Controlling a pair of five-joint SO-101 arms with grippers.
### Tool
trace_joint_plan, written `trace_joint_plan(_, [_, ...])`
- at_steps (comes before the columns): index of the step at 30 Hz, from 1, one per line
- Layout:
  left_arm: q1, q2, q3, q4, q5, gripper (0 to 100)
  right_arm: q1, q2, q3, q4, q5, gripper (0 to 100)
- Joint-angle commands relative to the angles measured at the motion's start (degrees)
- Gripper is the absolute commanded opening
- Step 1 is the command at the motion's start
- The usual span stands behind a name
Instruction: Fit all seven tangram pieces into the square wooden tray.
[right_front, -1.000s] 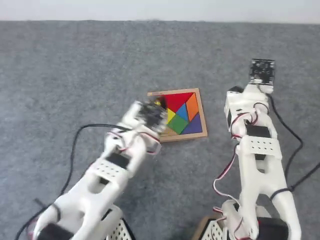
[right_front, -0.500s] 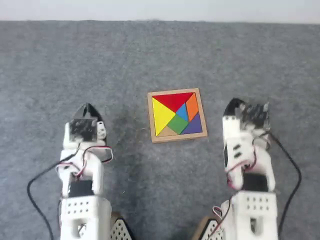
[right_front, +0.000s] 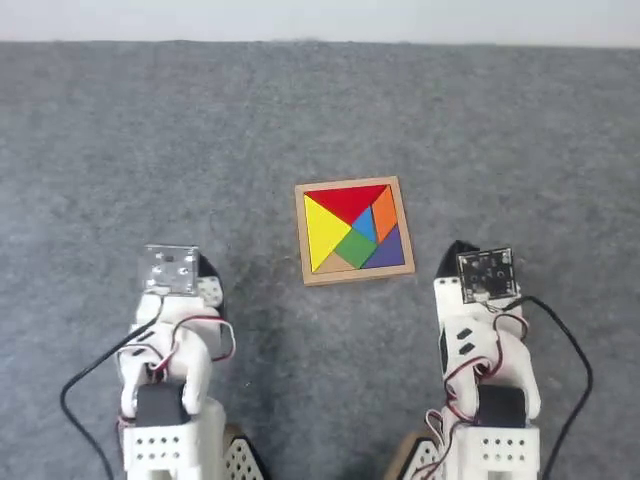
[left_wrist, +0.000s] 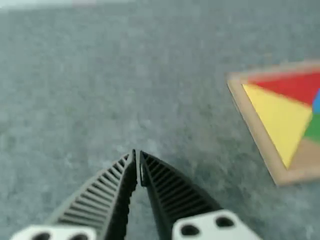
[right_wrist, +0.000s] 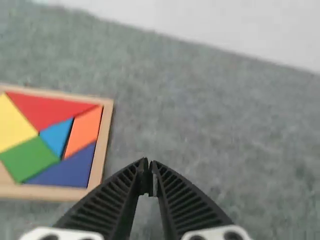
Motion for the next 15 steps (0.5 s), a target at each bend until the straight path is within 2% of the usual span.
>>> trace_joint_plan(1, [2.64,-1.23,0.31,4.84,0.44,2,-0.13,-0.40,1.14,6.64,0.97,0.9])
trace_joint_plan(7, [2.29,-1.05,0.40,13.19,0.53,2,0.04,-0.31,1.14,20.88,1.05,0.9])
trace_joint_plan(11, [-3.96,-1.05,0.40,17.23,0.62,2,0.13,-0.31,1.14,31.69,1.05,0.8])
trace_joint_plan(15, [-8.97,-1.05,0.40,18.11,0.62,2,3.91,-0.40,1.14,32.04,1.05,0.8])
